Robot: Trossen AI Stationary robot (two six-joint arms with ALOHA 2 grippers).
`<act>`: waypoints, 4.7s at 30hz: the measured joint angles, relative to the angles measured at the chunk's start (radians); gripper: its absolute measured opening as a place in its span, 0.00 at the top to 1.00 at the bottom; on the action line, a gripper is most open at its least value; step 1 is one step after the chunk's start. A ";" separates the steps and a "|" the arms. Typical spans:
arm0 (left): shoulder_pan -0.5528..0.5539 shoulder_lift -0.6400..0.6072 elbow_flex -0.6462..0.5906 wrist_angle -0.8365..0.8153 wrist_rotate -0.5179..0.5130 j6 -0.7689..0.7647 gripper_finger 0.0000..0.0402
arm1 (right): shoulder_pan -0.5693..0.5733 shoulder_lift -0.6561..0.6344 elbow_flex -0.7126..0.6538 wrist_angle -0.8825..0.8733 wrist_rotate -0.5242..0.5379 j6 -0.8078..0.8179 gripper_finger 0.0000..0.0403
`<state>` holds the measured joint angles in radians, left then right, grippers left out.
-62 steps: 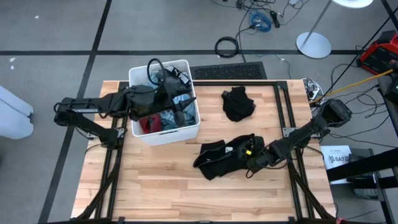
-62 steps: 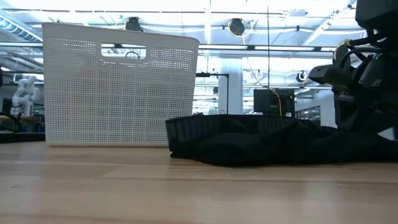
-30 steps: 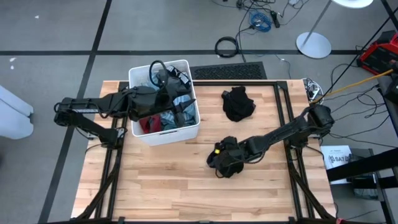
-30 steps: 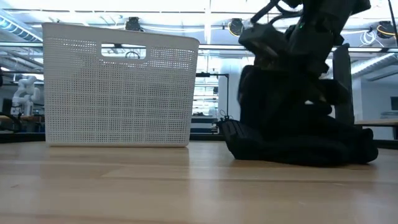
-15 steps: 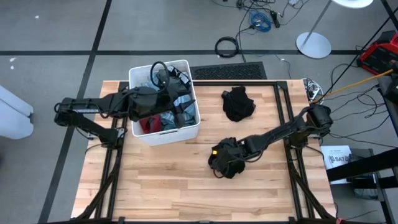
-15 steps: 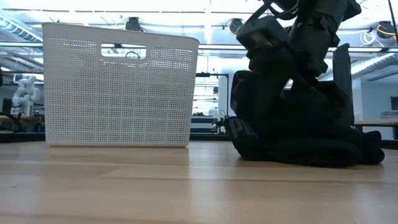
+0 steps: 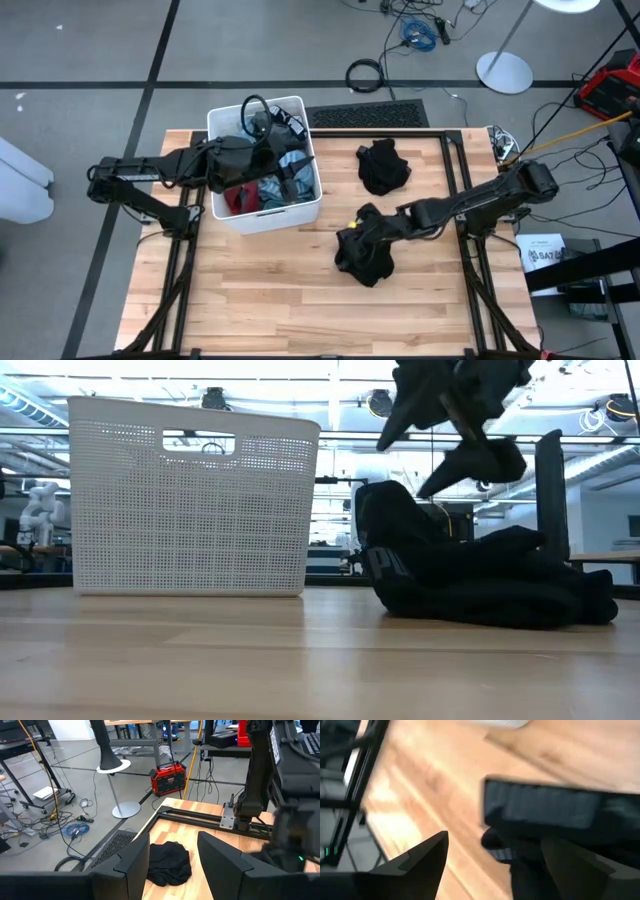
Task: Sort clothes
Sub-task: Put the bottom black shorts into the white laundry organizer, then put the black shorts into the white laundry organizer
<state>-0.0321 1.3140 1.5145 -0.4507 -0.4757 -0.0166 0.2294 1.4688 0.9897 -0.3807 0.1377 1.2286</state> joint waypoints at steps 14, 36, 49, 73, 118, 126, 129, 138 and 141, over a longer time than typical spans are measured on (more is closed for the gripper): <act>0.000 0.000 0.000 -0.001 0.000 -0.004 0.56 | 0.006 0.033 0.000 -0.306 0.019 0.138 0.25; 0.000 0.000 0.000 -0.008 0.000 -0.007 0.56 | 0.081 0.327 0.006 -0.316 -0.074 0.073 0.63; 0.000 -0.142 0.000 0.008 -0.063 -0.042 0.56 | -0.005 0.045 -0.006 -0.252 0.043 0.016 0.97; -0.001 -0.319 0.000 -0.299 -0.132 -0.052 0.56 | -0.425 0.257 0.680 0.271 0.008 -0.607 0.98; -0.001 -0.374 0.000 -0.318 -0.363 -0.109 0.56 | -0.434 0.679 1.243 -0.445 -0.172 -1.509 0.46; -0.001 -0.372 0.000 -0.318 -0.369 -0.135 0.56 | -0.502 0.526 1.243 -0.466 -0.084 -1.511 0.47; -0.001 -0.369 0.000 -0.318 -0.371 -0.136 0.56 | -0.551 0.466 1.244 -0.528 -0.088 -1.458 0.47; -0.001 -0.354 0.000 -0.319 -0.377 -0.136 0.56 | -0.758 0.413 1.182 -1.008 -0.081 -1.286 0.47; -0.001 -0.344 0.000 -0.320 -0.378 -0.138 0.56 | -0.814 0.405 1.044 -0.969 -0.083 -1.259 0.47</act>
<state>-0.0330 0.9704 1.5146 -0.7712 -0.8539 -0.1542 -0.5842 1.8737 2.0341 -1.3502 0.0544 -0.0304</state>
